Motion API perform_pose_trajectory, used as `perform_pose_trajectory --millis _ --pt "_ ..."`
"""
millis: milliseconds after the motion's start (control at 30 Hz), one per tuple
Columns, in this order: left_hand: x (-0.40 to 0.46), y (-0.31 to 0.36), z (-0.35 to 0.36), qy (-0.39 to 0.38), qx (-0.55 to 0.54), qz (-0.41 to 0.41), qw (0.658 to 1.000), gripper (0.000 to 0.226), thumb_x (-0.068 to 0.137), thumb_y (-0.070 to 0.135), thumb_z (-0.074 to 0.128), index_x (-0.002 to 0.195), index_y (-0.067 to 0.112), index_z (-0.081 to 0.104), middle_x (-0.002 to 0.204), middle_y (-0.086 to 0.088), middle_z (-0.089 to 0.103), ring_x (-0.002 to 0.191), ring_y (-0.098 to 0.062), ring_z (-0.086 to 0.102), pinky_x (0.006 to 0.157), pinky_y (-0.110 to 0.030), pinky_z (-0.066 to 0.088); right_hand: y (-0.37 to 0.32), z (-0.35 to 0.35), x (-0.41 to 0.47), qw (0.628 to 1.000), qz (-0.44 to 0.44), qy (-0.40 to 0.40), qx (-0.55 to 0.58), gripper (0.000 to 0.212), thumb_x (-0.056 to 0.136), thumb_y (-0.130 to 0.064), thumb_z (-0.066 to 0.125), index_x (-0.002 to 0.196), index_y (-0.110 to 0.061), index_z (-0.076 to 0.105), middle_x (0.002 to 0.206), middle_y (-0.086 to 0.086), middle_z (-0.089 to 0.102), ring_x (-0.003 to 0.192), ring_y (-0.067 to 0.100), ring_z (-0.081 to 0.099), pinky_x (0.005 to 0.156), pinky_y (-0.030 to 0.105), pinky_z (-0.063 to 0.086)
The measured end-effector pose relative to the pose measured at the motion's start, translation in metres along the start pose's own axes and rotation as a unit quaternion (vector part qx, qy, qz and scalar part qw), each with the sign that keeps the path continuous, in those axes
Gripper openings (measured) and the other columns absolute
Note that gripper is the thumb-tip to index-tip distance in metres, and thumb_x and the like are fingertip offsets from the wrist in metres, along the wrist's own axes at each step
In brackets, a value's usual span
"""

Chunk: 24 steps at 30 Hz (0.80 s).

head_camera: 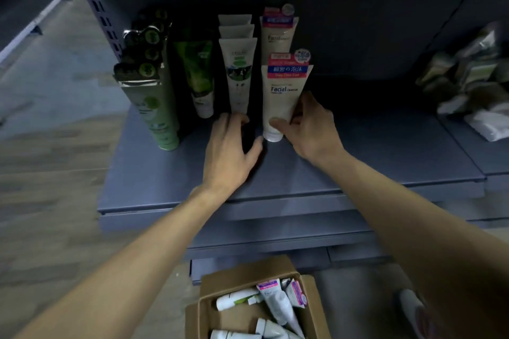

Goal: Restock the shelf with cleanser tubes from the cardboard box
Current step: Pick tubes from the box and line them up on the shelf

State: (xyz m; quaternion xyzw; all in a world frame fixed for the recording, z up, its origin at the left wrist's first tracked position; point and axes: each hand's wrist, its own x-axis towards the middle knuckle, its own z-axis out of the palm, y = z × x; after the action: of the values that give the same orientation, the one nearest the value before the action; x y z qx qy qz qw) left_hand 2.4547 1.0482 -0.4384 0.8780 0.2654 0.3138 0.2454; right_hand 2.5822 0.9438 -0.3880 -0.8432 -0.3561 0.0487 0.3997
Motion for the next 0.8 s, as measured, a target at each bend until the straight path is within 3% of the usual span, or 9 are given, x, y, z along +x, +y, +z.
perform_pose_trajectory --millis 333,800 --pt "0.030 -0.005 0.015 0.010 0.055 -0.014 0.998 0.042 0.088 0.047 0.064 0.108 0.011 0.059 0.106 -0.008 0.060 0.100 -0.025 0.055 0.074 -0.026 0.037 0.023 -0.005 0.064 1.000 0.008 -0.014 0.011 0.055 0.083 -0.030 0.077 0.127 -0.011 0.050 0.125 0.003 0.063 0.114 0.020 0.062 0.088 0.028 0.050" --pt "0.030 -0.003 0.020 -0.011 0.108 -0.014 0.994 0.048 0.086 0.050 0.065 0.113 0.011 0.059 0.108 -0.007 0.060 0.101 -0.025 0.056 0.076 -0.031 0.044 0.031 0.004 0.097 1.000 -0.021 -0.006 0.011 0.051 0.083 -0.032 0.076 0.123 -0.012 0.052 0.122 0.002 0.064 0.112 0.021 0.061 0.083 0.027 0.047"
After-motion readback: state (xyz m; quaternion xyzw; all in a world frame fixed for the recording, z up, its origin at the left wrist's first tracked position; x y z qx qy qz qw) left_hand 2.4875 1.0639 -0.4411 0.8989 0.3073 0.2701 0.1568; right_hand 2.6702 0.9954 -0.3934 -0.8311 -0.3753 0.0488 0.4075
